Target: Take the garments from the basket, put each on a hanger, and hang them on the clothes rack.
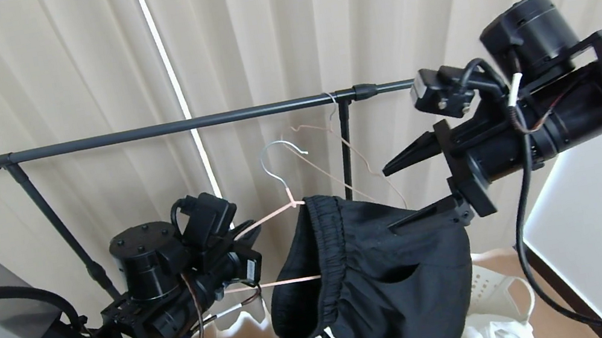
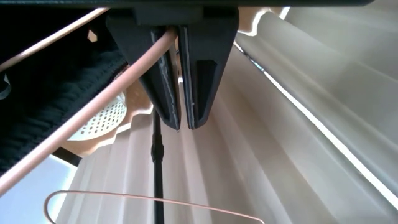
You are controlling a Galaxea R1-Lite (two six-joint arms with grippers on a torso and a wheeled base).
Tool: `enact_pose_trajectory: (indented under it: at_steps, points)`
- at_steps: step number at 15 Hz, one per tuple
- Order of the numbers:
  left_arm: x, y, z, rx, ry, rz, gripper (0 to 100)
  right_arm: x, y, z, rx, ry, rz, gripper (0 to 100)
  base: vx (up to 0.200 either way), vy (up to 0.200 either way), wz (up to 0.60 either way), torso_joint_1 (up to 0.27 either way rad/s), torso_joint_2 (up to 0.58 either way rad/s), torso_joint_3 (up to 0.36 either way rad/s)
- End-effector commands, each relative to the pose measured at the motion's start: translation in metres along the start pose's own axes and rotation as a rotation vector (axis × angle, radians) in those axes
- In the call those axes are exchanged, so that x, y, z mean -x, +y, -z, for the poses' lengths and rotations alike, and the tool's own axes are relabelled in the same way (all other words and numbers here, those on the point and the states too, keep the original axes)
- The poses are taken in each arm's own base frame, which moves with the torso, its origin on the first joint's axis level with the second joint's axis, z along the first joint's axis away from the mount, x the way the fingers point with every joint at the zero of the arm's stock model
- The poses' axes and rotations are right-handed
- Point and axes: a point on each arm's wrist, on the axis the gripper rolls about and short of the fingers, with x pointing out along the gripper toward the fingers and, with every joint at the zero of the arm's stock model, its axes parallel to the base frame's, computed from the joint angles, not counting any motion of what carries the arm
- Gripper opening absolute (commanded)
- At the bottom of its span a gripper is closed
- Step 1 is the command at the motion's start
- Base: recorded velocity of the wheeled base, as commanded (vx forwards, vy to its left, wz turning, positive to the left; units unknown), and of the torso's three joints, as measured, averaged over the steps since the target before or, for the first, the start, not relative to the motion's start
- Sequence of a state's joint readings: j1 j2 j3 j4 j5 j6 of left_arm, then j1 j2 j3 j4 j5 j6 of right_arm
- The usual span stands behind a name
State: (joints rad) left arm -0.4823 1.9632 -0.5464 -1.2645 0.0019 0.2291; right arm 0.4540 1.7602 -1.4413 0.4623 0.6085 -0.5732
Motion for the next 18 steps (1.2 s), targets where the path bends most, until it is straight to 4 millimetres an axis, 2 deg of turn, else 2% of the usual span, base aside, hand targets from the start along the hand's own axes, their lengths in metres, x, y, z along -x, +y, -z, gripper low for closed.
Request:
enact_pose_trajectory:
  at_steps: [1, 4, 8, 18]
  points:
    - [0.002, -0.003, -0.001, -0.001, -0.003, 0.010, 0, -0.031, -0.010, 0.010, -0.031, 0.045, -0.044, 100, 0.000, 0.000, 0.00, 0.000, 0.00, 0.000]
    - [0.002, -0.010, -0.004, -0.006, -0.011, 0.031, 0, -0.045, -0.017, 0.016, -0.041, 0.050, -0.056, 100, 0.000, 0.000, 0.00, 0.000, 0.00, 0.000]
    - [0.002, -0.013, -0.003, -0.006, -0.008, 0.038, 0, -0.056, -0.013, 0.016, -0.036, 0.061, -0.084, 100, 0.000, 0.000, 0.00, 0.000, 0.00, 0.000]
    - [0.003, -0.017, -0.005, -0.008, -0.014, 0.051, 0, -0.064, -0.021, 0.011, -0.029, 0.024, -0.057, 100, 0.000, 0.000, 0.00, 0.000, 0.00, 0.000]
